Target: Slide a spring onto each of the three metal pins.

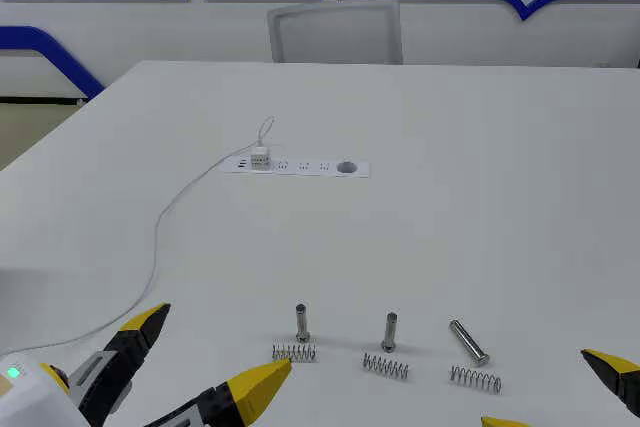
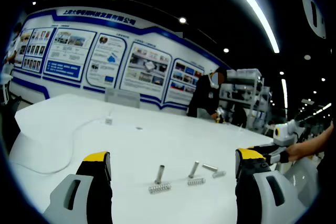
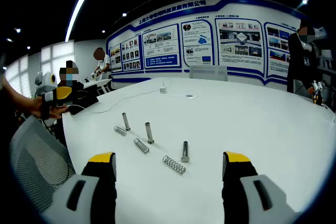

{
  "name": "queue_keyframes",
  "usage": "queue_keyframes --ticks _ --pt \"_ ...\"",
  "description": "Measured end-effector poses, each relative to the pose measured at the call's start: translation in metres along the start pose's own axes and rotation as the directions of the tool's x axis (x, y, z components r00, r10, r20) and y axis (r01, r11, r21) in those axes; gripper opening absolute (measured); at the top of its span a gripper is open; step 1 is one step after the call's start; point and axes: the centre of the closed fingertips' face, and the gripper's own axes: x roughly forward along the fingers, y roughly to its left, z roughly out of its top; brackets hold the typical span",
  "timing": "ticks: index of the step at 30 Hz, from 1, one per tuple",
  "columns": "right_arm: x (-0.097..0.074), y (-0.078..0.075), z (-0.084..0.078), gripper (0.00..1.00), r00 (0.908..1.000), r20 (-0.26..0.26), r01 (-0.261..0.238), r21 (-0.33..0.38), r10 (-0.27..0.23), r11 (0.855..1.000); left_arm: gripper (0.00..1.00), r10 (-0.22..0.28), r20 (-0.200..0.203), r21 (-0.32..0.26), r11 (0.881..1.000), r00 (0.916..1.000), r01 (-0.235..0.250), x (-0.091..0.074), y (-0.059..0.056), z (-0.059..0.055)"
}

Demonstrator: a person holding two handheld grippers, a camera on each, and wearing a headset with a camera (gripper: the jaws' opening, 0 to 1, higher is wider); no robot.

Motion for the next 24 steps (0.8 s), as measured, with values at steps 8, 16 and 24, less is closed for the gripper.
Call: queue_keyframes --ticks 8,16,24 --pt "0.0000 -0.0009 -0.0001 0.83 1.0000 0.002 0.003 0.020 -0.003 1.000 1.00 0.011 -0.005 0.016 1.000 0.9999 -0.011 -0.0011 0.0024 -0.0006" --pt "-0.0011 -0.0030 0.0012 0.82 0.9998 0.016 0.007 0.060 -0.008 0.998 1.00 0.014 -0.020 0.021 1.000 0.9997 -0.014 -0.0009 0.0028 -0.0034" --pt "0.0000 0.0013 0.0014 0.81 0.9999 0.015 -0.009 0.071 0.008 0.997 1.00 -0.009 -0.038 0.030 0.999 0.9992 0.010 0.0006 -0.0027 -0.0067"
